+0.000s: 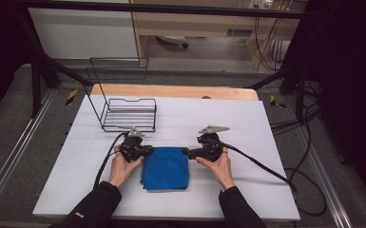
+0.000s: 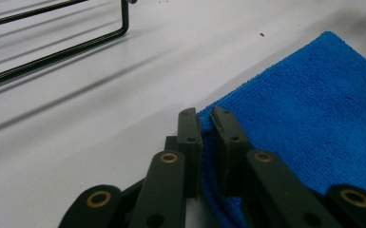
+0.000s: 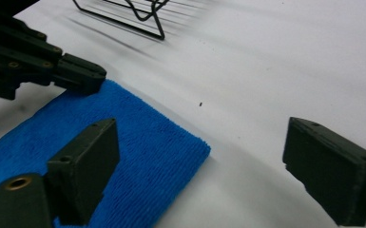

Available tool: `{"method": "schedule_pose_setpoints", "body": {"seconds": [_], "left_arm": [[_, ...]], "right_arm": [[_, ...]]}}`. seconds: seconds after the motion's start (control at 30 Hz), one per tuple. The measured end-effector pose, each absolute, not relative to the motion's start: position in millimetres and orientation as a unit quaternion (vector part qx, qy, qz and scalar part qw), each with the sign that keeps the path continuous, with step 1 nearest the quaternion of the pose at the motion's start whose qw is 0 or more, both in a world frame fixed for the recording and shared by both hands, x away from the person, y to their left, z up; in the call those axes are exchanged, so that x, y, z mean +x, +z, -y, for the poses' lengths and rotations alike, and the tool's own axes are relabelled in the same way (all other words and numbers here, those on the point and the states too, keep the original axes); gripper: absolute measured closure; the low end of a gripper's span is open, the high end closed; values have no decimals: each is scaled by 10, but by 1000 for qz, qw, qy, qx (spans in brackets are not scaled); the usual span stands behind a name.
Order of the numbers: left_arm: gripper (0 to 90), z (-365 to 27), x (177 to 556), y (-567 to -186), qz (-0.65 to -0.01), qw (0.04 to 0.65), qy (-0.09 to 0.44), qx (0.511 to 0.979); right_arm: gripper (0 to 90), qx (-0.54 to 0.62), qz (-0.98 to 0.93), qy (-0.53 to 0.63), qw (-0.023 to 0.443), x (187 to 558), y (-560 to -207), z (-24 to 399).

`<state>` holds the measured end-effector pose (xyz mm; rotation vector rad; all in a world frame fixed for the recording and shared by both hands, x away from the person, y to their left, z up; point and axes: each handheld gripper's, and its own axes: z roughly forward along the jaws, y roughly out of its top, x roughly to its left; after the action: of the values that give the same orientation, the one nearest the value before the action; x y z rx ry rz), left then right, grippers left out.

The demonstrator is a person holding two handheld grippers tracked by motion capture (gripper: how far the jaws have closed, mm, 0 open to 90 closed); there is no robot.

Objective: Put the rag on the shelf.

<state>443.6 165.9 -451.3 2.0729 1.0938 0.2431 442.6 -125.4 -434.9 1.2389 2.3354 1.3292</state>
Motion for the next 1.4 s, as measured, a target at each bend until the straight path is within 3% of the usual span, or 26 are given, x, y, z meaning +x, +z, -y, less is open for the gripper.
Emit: {"method": "schedule_pose_setpoints", "body": {"seconds": [0.17,0.4,0.57,1.0,1.4], "left_arm": [[820,-1669,4440,-4515,-429,384,91,813],[820,-1673,4445,-4516,-427,385,89,813],[820,-1673,4443,-4516,-425,385,91,814],[819,-1692,4453,-4520,-424,388,85,814],[840,-1734,4458,-4493,-423,398,74,811]], "right_arm": [[213,429,-797,413,100,4475,-4480,1219],[441,430,-795,419,88,4484,-4570,1156],[549,426,-800,412,94,4468,-4564,1107],[808,439,-796,413,42,4452,-4565,1095],[859,440,-790,424,39,4411,-4504,1107]]}}
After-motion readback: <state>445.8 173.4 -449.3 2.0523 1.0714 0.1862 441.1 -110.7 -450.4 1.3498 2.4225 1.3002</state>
